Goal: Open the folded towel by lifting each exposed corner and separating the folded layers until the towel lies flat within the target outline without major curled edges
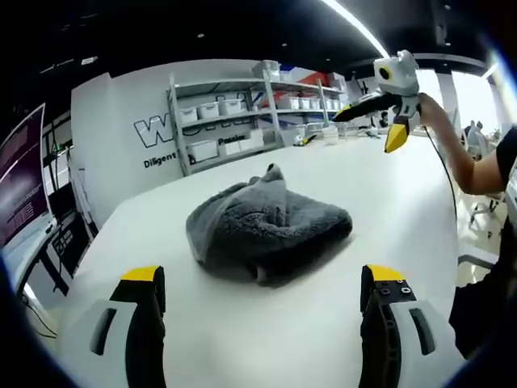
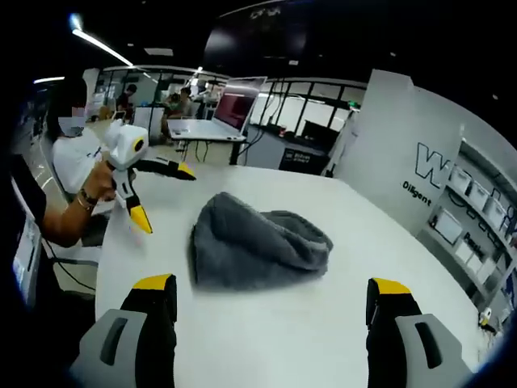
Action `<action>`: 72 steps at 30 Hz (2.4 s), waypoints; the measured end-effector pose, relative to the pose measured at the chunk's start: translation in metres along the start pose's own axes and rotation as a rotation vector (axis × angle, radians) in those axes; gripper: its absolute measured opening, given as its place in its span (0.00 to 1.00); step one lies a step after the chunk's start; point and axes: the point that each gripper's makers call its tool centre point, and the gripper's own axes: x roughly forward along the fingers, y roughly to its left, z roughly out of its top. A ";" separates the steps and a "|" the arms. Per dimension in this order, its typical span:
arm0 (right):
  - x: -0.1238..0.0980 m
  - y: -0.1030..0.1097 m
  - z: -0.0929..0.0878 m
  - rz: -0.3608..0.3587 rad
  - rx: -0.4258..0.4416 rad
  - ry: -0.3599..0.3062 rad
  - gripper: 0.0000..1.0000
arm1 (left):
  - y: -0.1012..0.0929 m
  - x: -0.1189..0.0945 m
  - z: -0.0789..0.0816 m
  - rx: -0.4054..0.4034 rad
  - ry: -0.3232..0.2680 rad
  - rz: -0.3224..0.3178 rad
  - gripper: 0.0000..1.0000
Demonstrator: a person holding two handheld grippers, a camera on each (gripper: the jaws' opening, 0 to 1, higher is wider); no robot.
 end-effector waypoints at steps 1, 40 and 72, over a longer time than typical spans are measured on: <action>0.004 0.001 0.005 0.004 -0.011 0.001 0.99 | 0.000 0.000 0.000 -0.003 0.001 0.000 0.99; 0.172 0.100 0.022 0.369 -0.377 0.152 0.10 | 0.004 -0.015 -0.011 -0.051 0.021 0.057 0.98; 0.021 -0.010 0.001 -0.031 -0.095 -0.116 0.03 | -0.010 -0.001 -0.005 -0.048 0.028 0.029 0.98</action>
